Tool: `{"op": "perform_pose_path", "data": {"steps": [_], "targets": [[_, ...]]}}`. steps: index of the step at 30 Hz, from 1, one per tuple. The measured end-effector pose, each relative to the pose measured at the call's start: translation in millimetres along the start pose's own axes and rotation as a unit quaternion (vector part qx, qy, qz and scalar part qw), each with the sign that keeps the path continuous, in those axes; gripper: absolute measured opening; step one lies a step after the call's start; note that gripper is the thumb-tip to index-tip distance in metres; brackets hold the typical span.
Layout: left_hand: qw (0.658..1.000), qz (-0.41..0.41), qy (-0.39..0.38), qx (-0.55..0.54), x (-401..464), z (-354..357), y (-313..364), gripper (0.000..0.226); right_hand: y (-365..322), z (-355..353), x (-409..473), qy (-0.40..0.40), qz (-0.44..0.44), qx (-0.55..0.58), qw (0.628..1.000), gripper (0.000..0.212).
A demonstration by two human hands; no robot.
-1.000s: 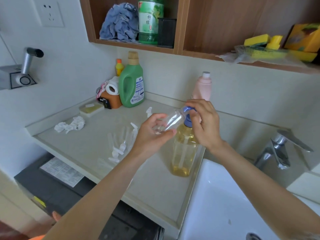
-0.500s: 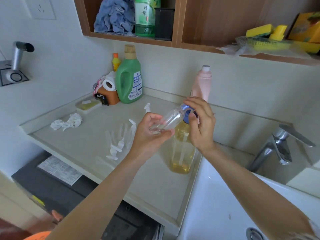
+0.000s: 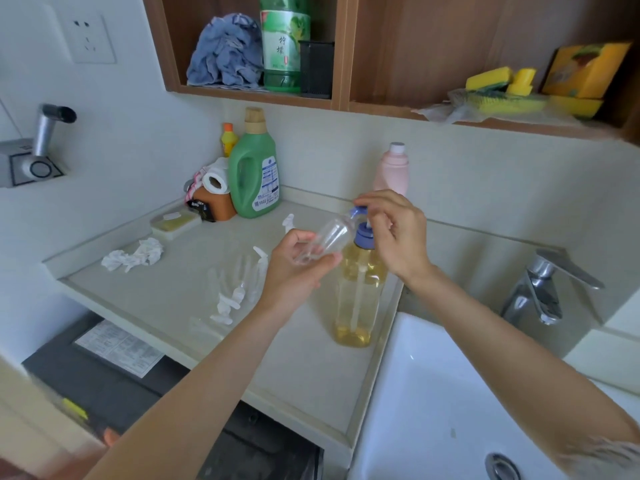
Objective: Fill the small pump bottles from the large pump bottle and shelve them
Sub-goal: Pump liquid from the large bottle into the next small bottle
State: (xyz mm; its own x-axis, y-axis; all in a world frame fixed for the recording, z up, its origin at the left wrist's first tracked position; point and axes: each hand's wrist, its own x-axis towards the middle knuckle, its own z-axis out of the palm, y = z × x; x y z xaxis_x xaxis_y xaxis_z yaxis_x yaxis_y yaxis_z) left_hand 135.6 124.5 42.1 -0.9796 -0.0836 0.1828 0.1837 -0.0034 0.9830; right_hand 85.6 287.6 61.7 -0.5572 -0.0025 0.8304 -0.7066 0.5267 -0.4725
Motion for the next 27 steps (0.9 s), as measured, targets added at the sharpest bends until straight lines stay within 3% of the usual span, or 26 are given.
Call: {"op": "perform_pose_path", "data": {"steps": [11,14,18,23,27], "targets": [[0.998,-0.034,0.001,-0.06,-0.2,2.5,-0.4,0.017,4.3,2.9,-27.2,-0.045,-0.024,-0.013,0.999,0.04],[0.991,-0.076,-0.01,-0.107,1.7,4.2,-2.3,0.007,6.8,11.4,-31.7,-0.017,-0.04,-0.016,0.999,0.037],[0.971,-0.159,0.01,-0.18,1.6,1.3,-3.4,0.019,12.6,22.2,-42.4,0.012,-0.049,-0.026,0.998,0.031],[0.963,-0.182,-0.023,-0.198,-3.3,-0.9,1.1,0.025,11.8,20.1,-38.9,0.004,-0.071,-0.063,0.995,0.029],[0.957,-0.175,-0.076,-0.218,-5.0,-2.2,9.0,0.016,4.9,9.1,-23.4,-0.03,-0.069,-0.071,0.995,0.034]]}}
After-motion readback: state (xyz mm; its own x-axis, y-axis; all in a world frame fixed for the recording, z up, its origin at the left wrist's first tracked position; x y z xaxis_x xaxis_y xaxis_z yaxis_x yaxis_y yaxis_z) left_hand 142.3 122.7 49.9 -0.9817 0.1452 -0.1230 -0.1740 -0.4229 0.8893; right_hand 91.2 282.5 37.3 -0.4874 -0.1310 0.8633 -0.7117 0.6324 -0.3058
